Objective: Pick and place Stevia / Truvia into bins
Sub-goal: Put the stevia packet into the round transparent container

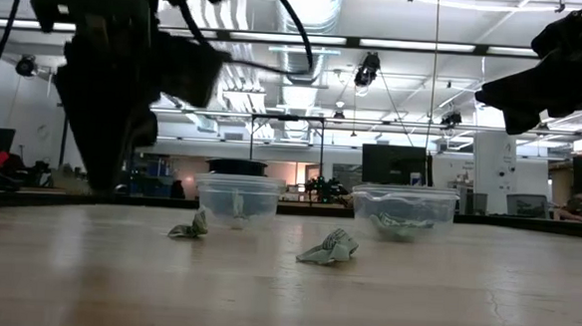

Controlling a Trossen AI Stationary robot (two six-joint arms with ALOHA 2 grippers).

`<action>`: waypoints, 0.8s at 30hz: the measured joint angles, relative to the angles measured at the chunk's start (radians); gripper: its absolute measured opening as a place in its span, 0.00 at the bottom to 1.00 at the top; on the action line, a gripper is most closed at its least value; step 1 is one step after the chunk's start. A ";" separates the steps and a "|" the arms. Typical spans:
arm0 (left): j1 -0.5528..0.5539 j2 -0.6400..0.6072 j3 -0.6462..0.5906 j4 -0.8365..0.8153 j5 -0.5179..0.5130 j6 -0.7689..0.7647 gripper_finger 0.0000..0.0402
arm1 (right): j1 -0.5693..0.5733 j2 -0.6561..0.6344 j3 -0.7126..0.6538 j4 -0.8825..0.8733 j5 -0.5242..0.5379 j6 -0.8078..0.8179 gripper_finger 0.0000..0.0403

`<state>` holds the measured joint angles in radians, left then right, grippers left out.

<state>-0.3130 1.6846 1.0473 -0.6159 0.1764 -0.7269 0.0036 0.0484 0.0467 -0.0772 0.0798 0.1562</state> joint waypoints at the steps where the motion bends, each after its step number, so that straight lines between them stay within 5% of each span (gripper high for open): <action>1: 0.000 -0.026 -0.001 -0.025 -0.015 0.000 0.00 | 0.000 -0.001 0.000 0.000 -0.001 0.000 0.19; 14: 0.111 -0.333 -0.006 0.014 -0.231 0.004 0.00 | 0.000 0.000 0.000 0.001 -0.001 0.000 0.18; 24: 0.254 -0.311 -0.010 0.194 -0.258 0.079 0.00 | 0.000 0.001 0.000 0.000 -0.001 0.000 0.21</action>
<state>-0.0585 1.3739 1.0376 -0.4217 -0.0815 -0.6476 0.0036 0.0490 0.0467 -0.0772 0.0792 0.1562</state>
